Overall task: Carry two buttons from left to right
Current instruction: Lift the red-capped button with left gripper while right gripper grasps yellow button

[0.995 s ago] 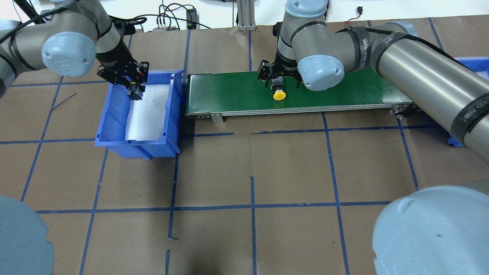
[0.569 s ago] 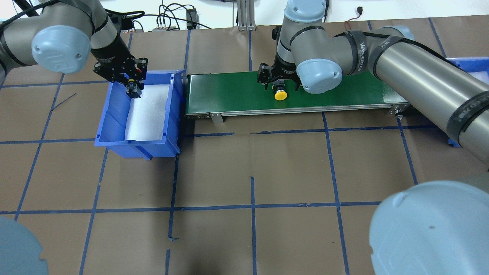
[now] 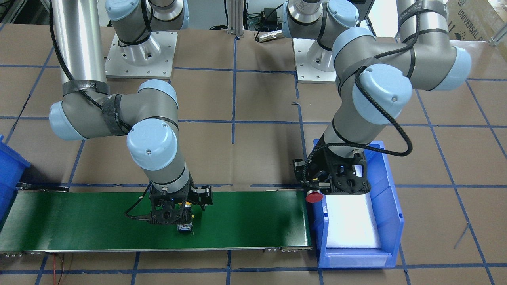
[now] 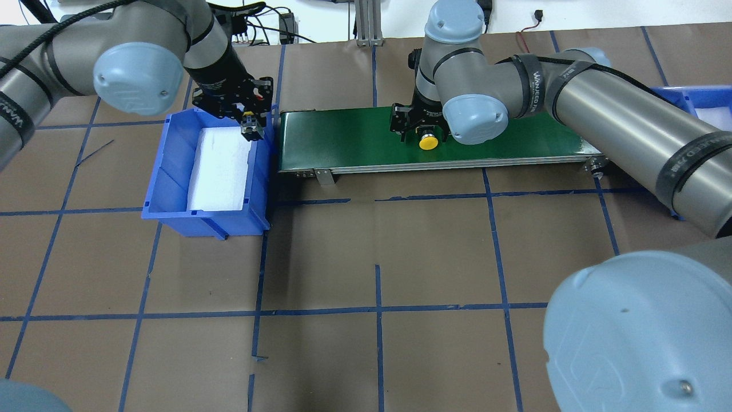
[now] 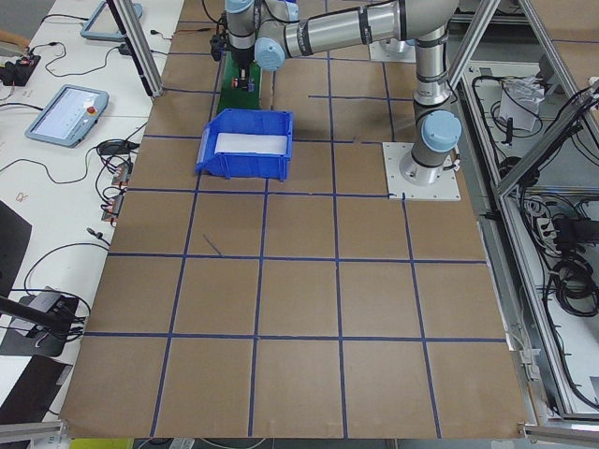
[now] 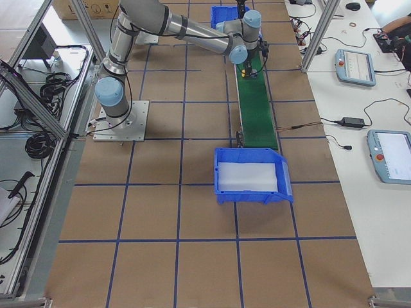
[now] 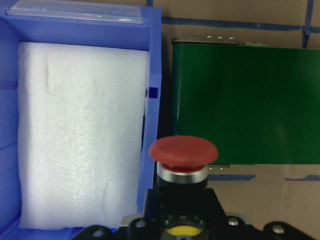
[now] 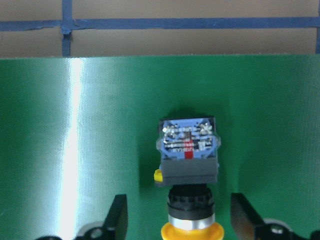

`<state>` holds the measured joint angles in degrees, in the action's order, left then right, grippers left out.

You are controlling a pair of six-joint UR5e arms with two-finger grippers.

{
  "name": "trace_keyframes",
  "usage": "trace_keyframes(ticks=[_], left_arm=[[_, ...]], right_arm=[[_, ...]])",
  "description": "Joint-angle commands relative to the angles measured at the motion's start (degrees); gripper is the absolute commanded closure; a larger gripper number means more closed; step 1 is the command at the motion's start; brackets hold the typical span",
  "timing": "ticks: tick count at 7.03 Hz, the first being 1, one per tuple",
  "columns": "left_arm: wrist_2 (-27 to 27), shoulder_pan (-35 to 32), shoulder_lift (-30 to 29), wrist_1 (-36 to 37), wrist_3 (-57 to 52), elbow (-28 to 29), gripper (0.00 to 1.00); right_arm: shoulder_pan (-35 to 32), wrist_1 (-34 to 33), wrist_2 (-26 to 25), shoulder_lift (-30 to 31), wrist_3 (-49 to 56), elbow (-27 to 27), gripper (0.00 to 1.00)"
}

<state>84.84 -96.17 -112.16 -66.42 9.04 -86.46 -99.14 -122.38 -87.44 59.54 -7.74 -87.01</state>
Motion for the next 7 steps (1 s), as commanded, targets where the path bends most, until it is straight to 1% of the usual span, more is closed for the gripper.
trace_keyframes(ticks=[1,2,3,4,5,6,7], left_arm=[[0.5,-1.83,-5.4,3.3,3.08,2.33,0.84],[0.59,-1.83,-7.17,3.67,2.91,3.21,0.84],[1.29,-1.83,-8.5,3.67,3.17,3.05,0.83],[1.47,-1.83,-9.81,5.5,2.82,3.92,0.8],[1.47,-1.83,-10.09,5.69,2.56,4.1,0.74],[1.91,-1.83,-10.27,5.95,2.73,3.32,0.71],[2.96,-1.83,-10.35,5.95,2.56,3.31,0.47]], right_arm=[[4.02,0.56,0.33,0.75,4.99,0.08,0.91],[6.13,0.82,0.86,1.01,6.58,0.17,0.95],[6.76,1.26,0.69,2.84,6.86,0.17,0.97],[7.46,5.09,0.6,5.73,6.86,0.69,0.98],[10.17,12.35,0.25,10.11,9.64,1.92,0.97],[16.29,16.51,-0.19,13.99,19.33,1.93,0.97],[26.09,20.21,-0.89,16.03,31.17,2.1,0.97]])
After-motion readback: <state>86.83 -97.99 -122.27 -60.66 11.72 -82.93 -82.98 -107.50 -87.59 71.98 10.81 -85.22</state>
